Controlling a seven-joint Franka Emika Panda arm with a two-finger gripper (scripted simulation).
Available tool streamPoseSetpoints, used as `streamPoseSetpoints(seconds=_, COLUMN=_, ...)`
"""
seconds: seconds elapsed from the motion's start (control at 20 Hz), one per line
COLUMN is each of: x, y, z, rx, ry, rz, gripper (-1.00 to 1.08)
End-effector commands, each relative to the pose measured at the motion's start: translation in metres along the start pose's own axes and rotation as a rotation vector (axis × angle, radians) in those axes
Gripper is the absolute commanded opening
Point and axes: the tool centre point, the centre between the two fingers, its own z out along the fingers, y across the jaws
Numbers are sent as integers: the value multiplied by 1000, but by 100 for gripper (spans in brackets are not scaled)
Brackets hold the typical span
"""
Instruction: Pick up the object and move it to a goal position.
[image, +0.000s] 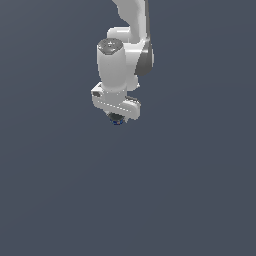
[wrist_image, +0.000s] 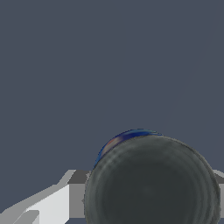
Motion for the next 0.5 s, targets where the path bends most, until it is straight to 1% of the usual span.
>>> streamPoseSetpoints(seconds=0.0, x=0, y=1, z=-10, rx=-1, ry=0, rz=0, gripper=-100)
streamPoseSetpoints(seconds=0.2, x=1, y=1, z=-18, rx=-1, ry=0, rz=0, gripper=-100)
streamPoseSetpoints(seconds=0.45, x=2, y=0, z=-17, rx=0, ry=0, rz=-1, gripper=-100)
